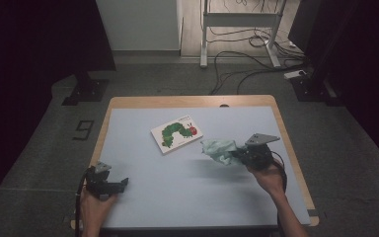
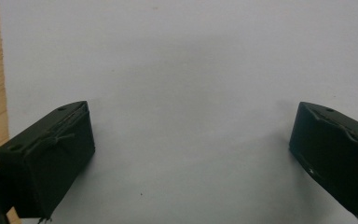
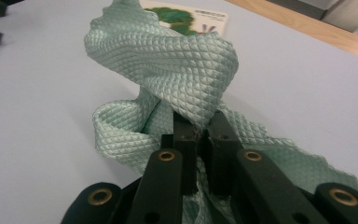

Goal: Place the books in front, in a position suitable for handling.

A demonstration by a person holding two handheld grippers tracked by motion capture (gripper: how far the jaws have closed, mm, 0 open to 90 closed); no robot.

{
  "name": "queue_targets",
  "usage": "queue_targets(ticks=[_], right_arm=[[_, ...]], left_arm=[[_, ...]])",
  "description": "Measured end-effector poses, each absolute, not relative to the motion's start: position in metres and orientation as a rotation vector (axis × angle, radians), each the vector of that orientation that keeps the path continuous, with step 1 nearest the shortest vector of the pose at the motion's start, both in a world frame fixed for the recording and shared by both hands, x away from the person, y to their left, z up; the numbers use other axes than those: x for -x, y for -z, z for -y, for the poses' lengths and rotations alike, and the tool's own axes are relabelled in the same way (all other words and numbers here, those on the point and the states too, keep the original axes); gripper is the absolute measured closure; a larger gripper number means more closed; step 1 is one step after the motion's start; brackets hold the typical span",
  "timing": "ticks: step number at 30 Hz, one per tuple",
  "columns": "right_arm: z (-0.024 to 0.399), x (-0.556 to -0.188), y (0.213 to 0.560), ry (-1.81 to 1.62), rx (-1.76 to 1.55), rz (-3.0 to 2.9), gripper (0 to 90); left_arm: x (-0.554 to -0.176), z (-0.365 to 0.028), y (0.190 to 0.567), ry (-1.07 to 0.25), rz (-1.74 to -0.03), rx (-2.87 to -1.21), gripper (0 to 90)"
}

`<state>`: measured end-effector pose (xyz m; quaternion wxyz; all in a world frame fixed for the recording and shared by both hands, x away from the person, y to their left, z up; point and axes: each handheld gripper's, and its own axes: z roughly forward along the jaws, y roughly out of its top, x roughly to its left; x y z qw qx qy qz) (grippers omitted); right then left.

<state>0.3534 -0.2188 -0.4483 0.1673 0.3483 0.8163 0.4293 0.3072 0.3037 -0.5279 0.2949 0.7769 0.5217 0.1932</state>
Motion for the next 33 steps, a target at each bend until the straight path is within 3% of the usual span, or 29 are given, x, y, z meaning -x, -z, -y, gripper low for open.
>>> queue_targets(ticks=[33], right_arm=[[0.302, -0.359, 0.492, -0.983, -1.263, -2.142, 81.8]], left_arm=[[-0.307, -0.304, 0.528, -0.512, -1.389, -2.065, 0.0]])
